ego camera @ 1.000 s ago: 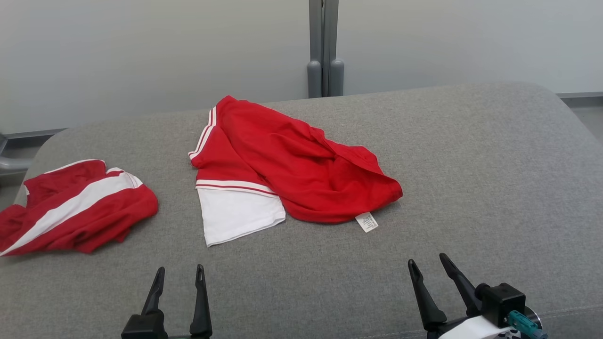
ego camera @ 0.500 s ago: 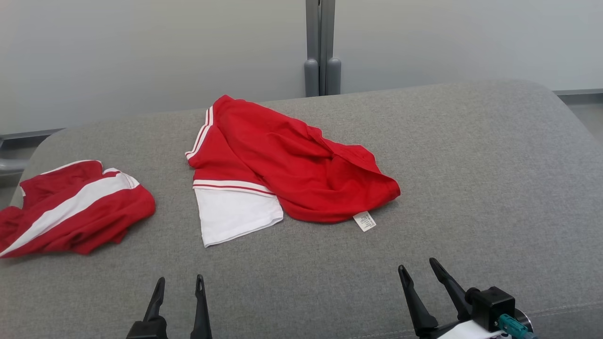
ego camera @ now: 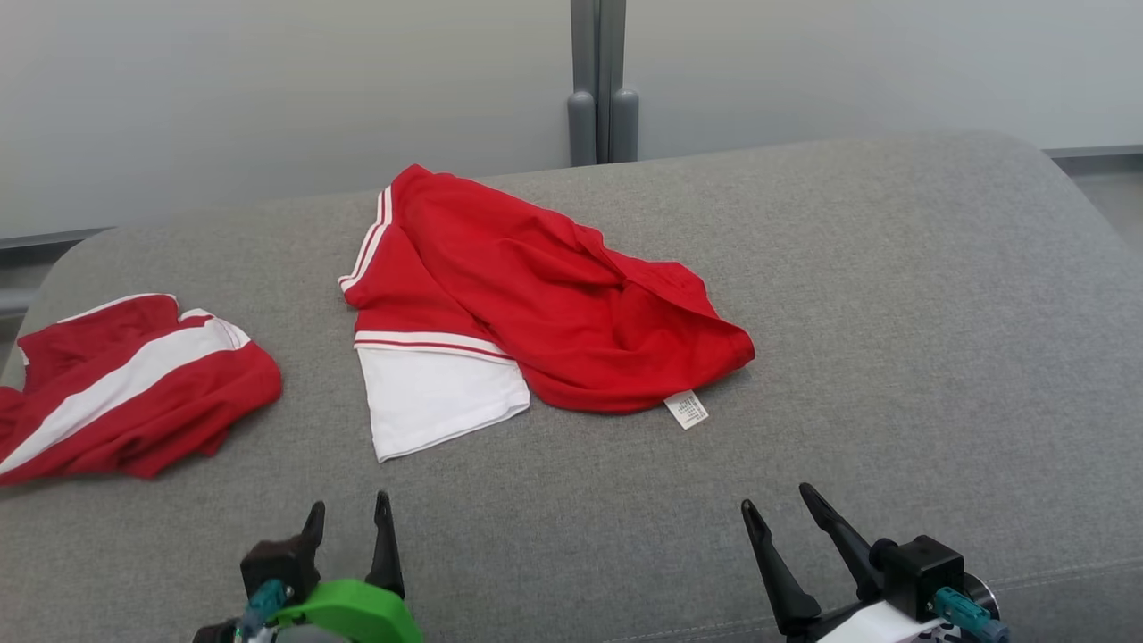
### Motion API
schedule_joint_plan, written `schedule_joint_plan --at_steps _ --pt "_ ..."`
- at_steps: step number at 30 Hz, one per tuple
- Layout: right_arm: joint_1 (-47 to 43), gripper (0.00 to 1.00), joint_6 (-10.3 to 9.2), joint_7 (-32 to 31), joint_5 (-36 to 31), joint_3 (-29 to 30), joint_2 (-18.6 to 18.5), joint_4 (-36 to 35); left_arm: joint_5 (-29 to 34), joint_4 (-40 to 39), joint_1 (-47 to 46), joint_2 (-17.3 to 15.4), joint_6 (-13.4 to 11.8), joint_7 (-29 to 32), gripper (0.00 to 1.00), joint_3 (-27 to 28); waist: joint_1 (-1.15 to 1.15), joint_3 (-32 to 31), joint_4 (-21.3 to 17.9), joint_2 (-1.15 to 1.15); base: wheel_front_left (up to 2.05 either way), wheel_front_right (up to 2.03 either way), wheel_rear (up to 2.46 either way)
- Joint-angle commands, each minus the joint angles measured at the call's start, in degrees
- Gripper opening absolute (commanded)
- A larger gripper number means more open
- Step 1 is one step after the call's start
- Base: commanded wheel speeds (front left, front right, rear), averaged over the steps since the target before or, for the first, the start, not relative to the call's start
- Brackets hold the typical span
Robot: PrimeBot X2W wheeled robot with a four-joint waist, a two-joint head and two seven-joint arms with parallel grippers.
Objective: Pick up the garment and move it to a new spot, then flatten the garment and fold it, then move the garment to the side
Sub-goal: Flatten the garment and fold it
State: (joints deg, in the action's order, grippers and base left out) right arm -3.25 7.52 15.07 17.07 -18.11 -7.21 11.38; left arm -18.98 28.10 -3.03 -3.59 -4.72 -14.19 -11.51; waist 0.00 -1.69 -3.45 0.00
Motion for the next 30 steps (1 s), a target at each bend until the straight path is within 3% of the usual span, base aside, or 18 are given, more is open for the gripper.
schedule_joint_plan --at_steps 1,6,11,22,30 --pt "0.7 1.0 -0.06 0.2 0.38 -0.49 -0.62 0.19 -1.74 3.03 -3.55 0.15 0.6 0.02 1.0 0.39 0.0 0.89 -0.78 0.0 0.0 0.0 0.0" --pt "1.74 1.0 -0.06 0.2 0.53 -0.85 -1.62 0.29 -8.03 12.86 -11.44 0.58 1.49 1.87 1.0 1.6 0.0 2.3 -2.7 0.0 0.0 0.0 0.0" --pt "2.77 1.0 -0.06 0.2 0.67 -1.48 -2.21 0.16 -13.68 20.57 -17.86 0.64 0.21 3.97 1.0 0.7 0.0 3.94 -4.51 0.0 0.0 0.0 0.0" --pt "3.95 1.0 -0.06 0.2 1.45 -2.65 -3.2 0.23 -15.84 33.3 -25.76 0.58 -4.02 1.93 1.0 -2.81 0.0 5.54 -6.64 0.0 0.0 0.0 0.0" --pt "4.68 1.0 -0.06 0.2 2.1 -3.6 -3.91 -0.02 -17.31 38.27 -28.66 0.58 -4.62 -0.06 1.0 -2.96 0.0 6.27 -7.28 0.0 0.0 0.0 0.0"
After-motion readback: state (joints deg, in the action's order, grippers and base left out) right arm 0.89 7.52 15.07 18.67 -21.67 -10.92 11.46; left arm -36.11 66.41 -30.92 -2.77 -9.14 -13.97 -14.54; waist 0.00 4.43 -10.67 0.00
